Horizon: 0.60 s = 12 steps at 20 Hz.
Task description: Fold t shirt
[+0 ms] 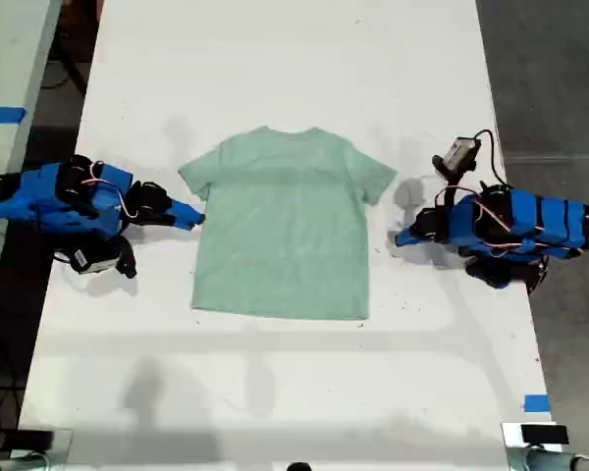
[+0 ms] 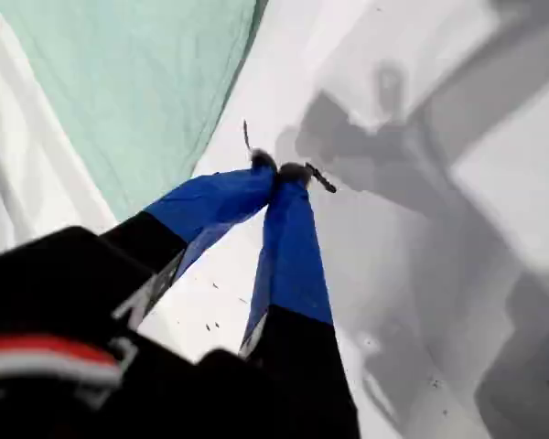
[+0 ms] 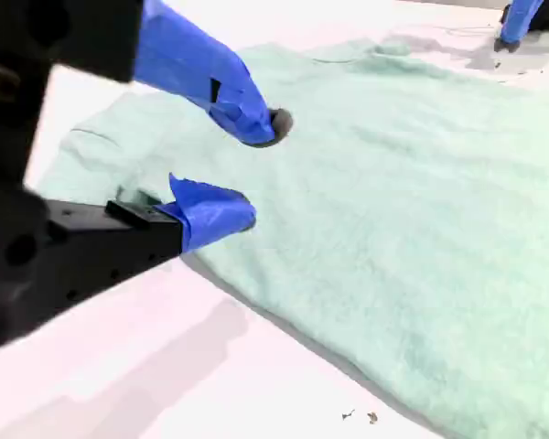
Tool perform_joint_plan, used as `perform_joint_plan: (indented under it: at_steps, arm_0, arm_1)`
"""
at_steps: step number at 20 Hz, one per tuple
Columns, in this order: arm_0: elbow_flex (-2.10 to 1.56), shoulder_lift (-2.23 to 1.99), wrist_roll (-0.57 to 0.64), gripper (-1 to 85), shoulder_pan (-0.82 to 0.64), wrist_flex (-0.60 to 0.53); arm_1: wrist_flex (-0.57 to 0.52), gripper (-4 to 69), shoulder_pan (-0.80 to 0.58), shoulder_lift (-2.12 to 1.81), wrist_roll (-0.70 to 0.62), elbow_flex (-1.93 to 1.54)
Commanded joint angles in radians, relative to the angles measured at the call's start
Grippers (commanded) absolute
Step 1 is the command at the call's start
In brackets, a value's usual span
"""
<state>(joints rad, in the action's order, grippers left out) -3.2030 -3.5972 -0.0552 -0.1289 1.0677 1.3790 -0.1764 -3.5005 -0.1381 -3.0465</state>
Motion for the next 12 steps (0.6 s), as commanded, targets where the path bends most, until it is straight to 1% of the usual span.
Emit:
perform_joint_plan:
  at_steps: [1, 2, 3, 5, 6, 7, 8, 9, 10, 11, 12]
  arm_0:
    - [-0.006, -0.009, -0.015, 11.2, 0.012, 0.0]
    - [-0.006, -0.009, -0.015, 11.2, 0.012, 0.0]
    - [-0.006, -0.009, -0.015, 11.2, 0.012, 0.0]
    - [-0.006, -0.009, -0.015, 11.2, 0.012, 0.0]
    - [-0.006, -0.009, -0.015, 11.2, 0.012, 0.0]
    - [-0.006, -0.009, -0.015, 11.2, 0.012, 0.0]
    - [-0.006, -0.009, -0.015, 11.2, 0.012, 0.0]
    - [-0.006, -0.009, -0.015, 11.2, 0.012, 0.0]
    - [-0.006, -0.009, -0.015, 11.2, 0.011, 0.0]
    - [-0.006, -0.009, -0.015, 11.2, 0.012, 0.0]
    - [-0.006, -0.009, -0.015, 11.2, 0.012, 0.0]
  arm_1:
    - [-0.014, 5.9, -0.31, -0.008, -0.051, -0.046]
    - [-0.014, 6.1, -0.314, -0.008, -0.029, -0.046]
    - [-0.015, 6.6, -0.295, -0.008, 0.052, -0.044]
    - [-0.087, 7.2, -0.213, -0.008, 0.112, -0.021]
    - [-0.089, 7.2, -0.186, -0.008, 0.196, -0.002]
    - [-0.1, 7.6, -0.193, -0.008, 0.236, 0.011]
    - [-0.172, 2.5, -0.221, -0.008, 0.199, -0.002]
    - [-0.189, 0.7, -0.264, -0.008, 0.202, -0.018]
    - [-0.161, 0.9, -0.319, -0.008, 0.298, -0.032]
    - [-0.127, 1.0, -0.345, -0.009, 0.396, -0.035]
    - [-0.121, 1.0, -0.35, -0.009, 0.416, -0.032]
